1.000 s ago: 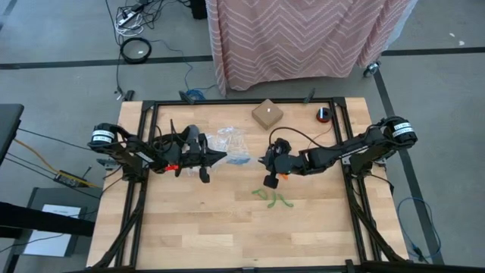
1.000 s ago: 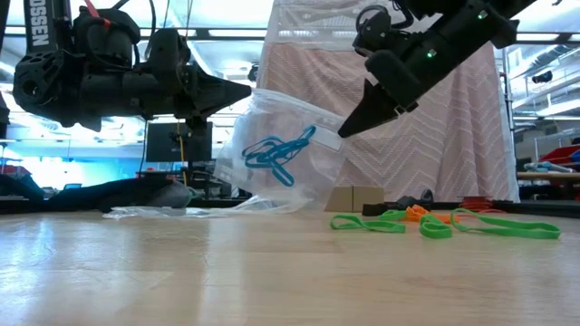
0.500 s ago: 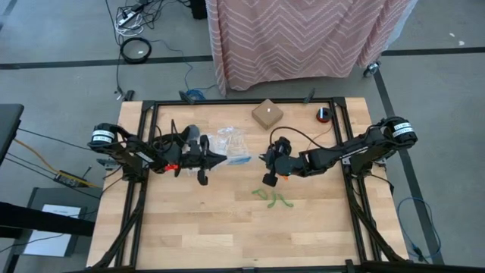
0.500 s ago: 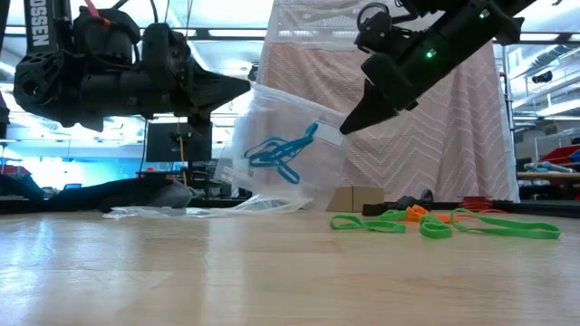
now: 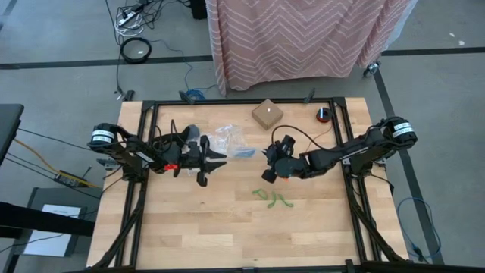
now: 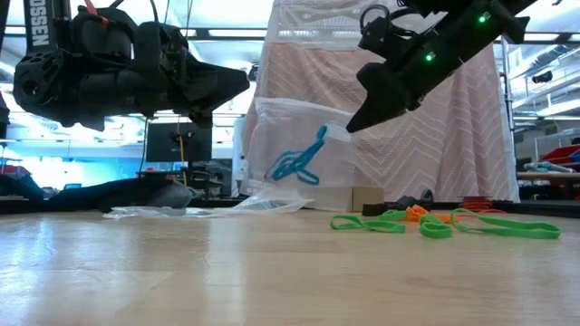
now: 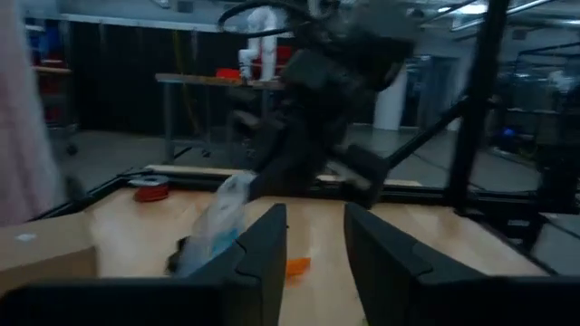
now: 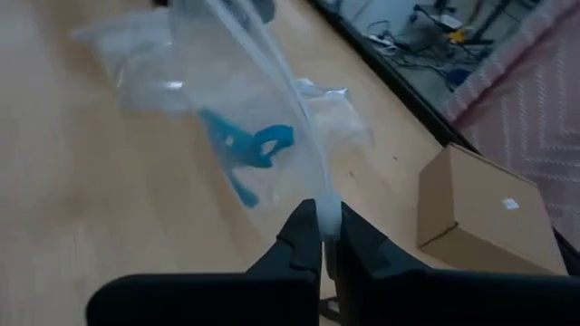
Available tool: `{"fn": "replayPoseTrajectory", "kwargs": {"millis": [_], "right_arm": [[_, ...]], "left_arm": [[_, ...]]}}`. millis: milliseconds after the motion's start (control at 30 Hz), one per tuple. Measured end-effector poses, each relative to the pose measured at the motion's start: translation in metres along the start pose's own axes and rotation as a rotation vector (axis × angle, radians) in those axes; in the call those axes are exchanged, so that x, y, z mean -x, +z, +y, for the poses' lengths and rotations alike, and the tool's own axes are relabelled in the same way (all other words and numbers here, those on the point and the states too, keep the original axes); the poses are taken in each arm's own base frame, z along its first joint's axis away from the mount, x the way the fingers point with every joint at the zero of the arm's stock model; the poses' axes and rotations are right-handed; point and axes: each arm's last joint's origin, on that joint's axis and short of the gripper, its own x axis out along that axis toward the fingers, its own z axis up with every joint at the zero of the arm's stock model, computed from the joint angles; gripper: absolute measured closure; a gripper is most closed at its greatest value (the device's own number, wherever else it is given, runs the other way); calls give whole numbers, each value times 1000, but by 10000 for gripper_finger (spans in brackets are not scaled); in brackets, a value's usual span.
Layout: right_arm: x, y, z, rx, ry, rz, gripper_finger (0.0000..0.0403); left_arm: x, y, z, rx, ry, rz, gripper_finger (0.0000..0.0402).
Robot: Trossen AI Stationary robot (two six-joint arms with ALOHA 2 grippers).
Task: Sort rubber bands
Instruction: Close the transparent zip bag
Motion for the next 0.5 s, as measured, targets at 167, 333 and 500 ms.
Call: {"fn": "replayPoseTrajectory", "kwargs": {"millis": [167, 333, 500], "right_arm": [[0, 1, -2, -190, -44, -20, 403], [1, 12, 1, -335, -10, -102, 403], [3, 25, 4, -448, 85, -189, 403]], "left_arm": [[0, 0, 4, 66, 140, -8, 270], [0, -4, 5, 74, 156, 23, 269], [0, -4, 4, 123, 156, 19, 269]]}}
